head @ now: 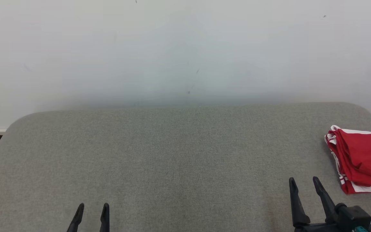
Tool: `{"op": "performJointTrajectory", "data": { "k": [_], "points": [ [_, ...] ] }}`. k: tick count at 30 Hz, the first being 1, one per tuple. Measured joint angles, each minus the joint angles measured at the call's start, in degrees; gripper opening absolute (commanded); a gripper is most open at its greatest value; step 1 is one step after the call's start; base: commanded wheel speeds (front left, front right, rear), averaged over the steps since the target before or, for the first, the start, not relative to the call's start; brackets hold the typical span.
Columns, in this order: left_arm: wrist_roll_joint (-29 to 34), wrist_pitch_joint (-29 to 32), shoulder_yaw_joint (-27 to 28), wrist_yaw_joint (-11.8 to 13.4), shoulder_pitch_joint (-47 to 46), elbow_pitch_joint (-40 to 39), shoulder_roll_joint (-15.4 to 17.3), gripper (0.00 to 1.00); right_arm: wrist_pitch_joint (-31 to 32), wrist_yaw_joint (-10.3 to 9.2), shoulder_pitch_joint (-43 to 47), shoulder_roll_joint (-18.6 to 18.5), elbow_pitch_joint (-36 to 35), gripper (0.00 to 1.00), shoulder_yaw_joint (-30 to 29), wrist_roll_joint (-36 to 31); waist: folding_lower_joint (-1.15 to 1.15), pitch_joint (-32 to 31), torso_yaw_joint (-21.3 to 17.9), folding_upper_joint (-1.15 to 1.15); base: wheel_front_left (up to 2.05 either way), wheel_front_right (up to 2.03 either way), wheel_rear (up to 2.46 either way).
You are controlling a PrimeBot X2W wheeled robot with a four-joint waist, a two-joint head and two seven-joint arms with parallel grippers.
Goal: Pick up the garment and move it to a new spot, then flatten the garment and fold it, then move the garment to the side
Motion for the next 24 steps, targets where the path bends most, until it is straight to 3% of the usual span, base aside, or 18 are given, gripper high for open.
{"op": "performJointTrajectory", "data": {
  "k": [8,24],
  "points": [
    [2.0,0.0,-0.2,-0.5,2.2,1.6,0.0,1.00,0.0,0.00,6.7,1.2,-4.1,1.00,-1.1,-0.7,0.00,-1.6,-0.9,0.00,0.00,0.00,0.00],
    [2.5,0.0,0.0,-0.5,3.0,3.2,0.0,1.00,0.0,0.00,7.8,0.9,-4.2,1.00,-1.0,-1.5,0.01,-1.6,-1.8,0.01,0.00,0.00,0.00]
  ]
}}
